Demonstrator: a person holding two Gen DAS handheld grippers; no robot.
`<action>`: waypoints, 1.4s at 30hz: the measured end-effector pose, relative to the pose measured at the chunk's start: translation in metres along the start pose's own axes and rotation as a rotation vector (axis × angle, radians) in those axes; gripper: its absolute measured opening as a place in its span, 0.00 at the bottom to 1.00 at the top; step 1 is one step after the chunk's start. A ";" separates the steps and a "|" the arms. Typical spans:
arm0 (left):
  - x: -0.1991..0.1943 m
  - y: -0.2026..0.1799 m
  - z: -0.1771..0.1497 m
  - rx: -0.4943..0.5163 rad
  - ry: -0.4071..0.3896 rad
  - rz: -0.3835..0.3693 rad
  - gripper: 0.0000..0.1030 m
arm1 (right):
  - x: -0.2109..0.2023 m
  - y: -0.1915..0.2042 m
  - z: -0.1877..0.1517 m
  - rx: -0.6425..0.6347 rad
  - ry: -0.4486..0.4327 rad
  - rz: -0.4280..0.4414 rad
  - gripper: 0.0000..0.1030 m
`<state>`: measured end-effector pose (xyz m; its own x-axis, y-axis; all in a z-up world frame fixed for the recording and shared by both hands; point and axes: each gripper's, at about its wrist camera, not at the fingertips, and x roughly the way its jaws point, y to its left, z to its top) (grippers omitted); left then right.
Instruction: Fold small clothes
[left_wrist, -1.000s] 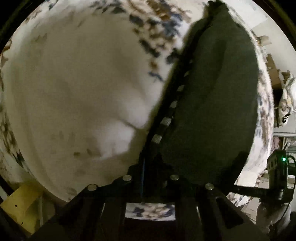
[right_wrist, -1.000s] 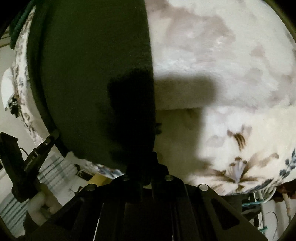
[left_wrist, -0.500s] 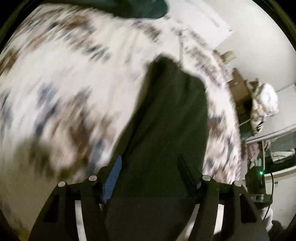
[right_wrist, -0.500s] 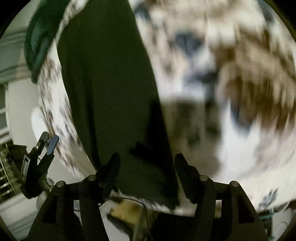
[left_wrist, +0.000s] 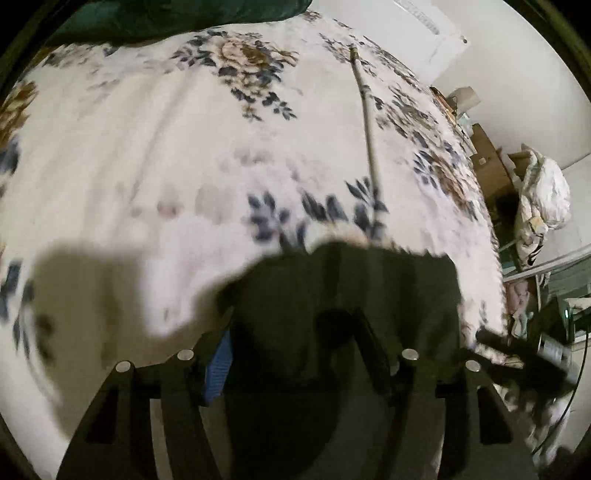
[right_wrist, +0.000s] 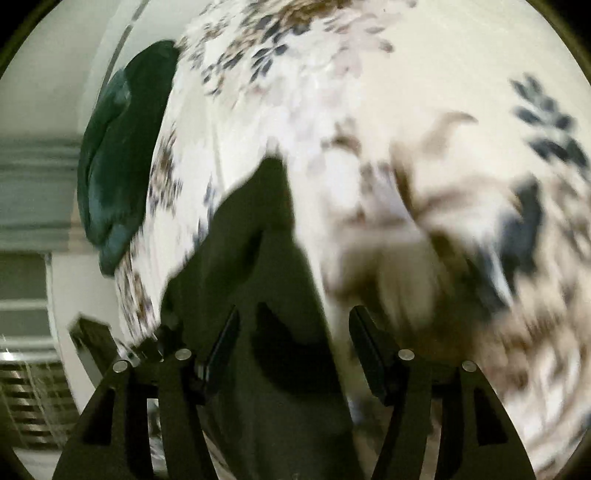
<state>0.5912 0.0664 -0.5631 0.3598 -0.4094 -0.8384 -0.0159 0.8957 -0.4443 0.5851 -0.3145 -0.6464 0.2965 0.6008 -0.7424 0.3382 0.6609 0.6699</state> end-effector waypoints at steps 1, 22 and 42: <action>0.000 0.002 0.003 0.002 -0.008 -0.008 0.22 | 0.008 0.002 0.013 0.019 0.001 0.009 0.62; -0.017 0.052 0.012 -0.174 0.019 -0.219 0.42 | 0.045 0.045 0.063 -0.073 0.055 -0.104 0.56; -0.186 0.074 -0.308 -0.190 0.211 -0.055 0.59 | -0.048 -0.102 -0.368 0.171 0.376 -0.145 0.72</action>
<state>0.2354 0.1552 -0.5370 0.1632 -0.5012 -0.8498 -0.1833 0.8310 -0.5253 0.2075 -0.2454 -0.6761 -0.1000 0.6501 -0.7533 0.5045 0.6857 0.5248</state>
